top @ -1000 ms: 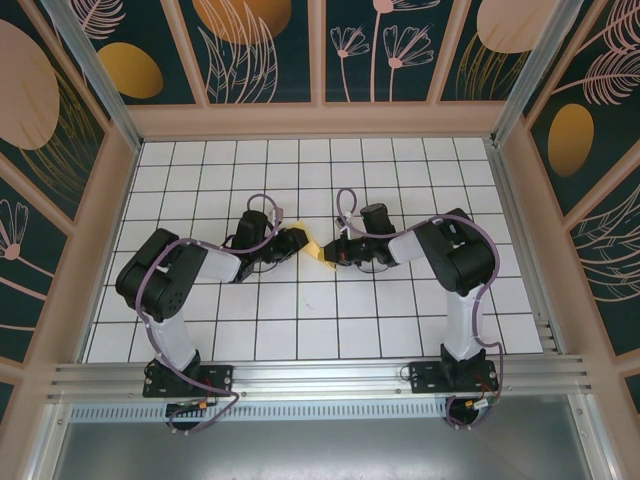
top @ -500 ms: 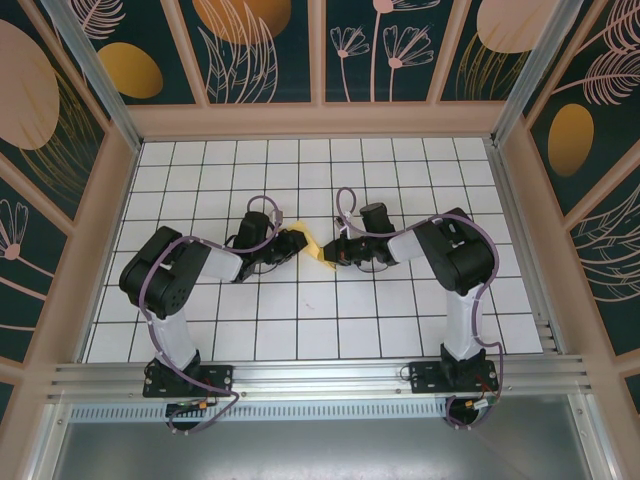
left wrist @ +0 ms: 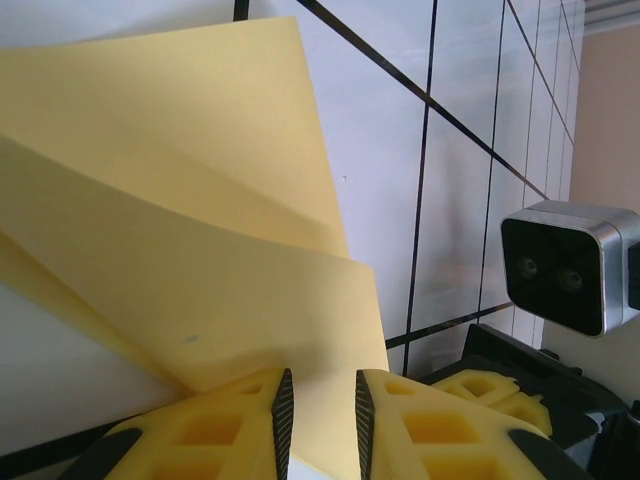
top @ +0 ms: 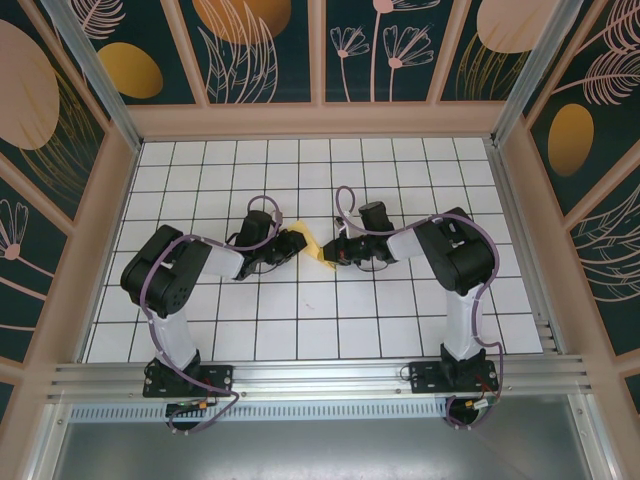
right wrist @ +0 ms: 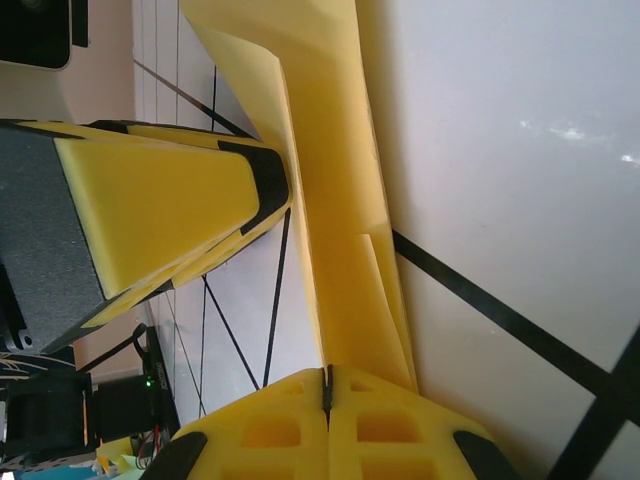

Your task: Fold a paper plane with a square sheet of paper (pick it up from the middle)

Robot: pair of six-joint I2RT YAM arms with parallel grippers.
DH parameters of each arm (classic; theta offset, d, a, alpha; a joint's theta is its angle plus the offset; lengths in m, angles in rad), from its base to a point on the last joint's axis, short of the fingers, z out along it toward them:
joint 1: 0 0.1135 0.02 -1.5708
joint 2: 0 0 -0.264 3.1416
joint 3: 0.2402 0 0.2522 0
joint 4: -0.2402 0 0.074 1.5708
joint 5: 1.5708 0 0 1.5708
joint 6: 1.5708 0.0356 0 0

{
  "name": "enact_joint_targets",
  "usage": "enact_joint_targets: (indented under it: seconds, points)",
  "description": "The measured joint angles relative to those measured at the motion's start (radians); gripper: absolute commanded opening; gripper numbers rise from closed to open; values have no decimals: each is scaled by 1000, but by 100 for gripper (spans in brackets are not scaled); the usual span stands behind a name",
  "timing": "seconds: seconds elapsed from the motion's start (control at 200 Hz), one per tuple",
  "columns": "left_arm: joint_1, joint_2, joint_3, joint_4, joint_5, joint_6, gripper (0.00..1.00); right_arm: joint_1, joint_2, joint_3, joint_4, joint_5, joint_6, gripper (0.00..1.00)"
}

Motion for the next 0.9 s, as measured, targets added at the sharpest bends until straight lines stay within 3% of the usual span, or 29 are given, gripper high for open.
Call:
enact_joint_targets:
  seconds: [0.47, 0.901]
  points:
    - [-5, 2, 54, -111, -13, 6, 26, 4, -9, 25, -69, -2, -45, 15]
    - [-6, 3, 88, -181, -19, 11, 27, 6, -56, 26, -190, 23, -188, 20]
